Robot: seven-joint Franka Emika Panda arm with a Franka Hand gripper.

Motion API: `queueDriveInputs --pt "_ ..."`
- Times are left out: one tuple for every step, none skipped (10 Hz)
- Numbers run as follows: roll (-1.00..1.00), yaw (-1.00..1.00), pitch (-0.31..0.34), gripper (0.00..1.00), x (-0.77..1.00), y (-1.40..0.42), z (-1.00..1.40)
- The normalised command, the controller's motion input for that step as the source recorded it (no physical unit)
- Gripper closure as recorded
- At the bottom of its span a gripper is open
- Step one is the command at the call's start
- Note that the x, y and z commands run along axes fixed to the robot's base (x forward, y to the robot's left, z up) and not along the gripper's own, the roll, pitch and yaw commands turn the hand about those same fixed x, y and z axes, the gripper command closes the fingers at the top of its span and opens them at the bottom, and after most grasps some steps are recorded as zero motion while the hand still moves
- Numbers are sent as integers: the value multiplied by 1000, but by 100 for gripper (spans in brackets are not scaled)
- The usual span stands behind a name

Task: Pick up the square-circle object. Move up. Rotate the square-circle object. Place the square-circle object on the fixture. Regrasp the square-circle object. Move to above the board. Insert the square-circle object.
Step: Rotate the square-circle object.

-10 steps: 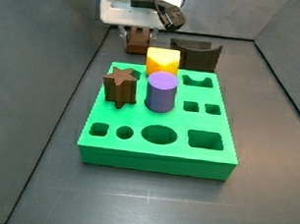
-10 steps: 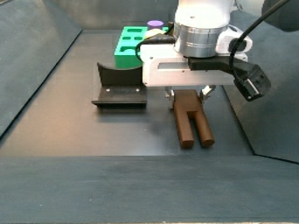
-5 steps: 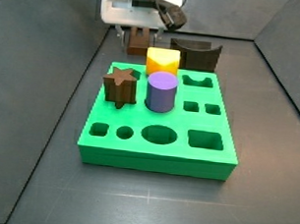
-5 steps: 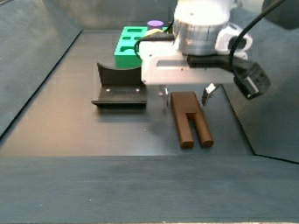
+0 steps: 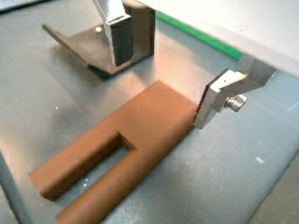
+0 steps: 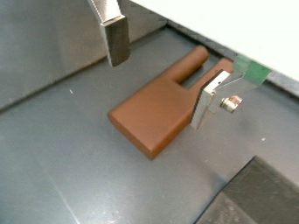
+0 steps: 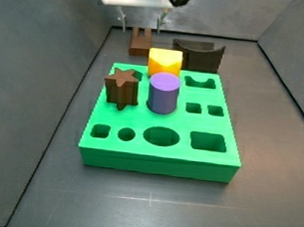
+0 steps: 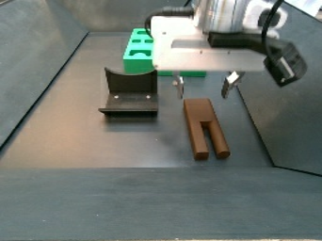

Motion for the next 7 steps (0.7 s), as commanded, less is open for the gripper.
queueDriveInputs --pt "117 9 125 0 -18 -1 1000" --pt "132 16 129 0 -21 -6 904" --pt "129 13 127 0 -20 -4 790" --pt "0 1000 0 0 0 0 0" --pt "-1 1000 0 0 -5 2 -118" --pt "2 1000 1 0 -7 0 -272" --pt "2 1000 0 0 34 3 -236"
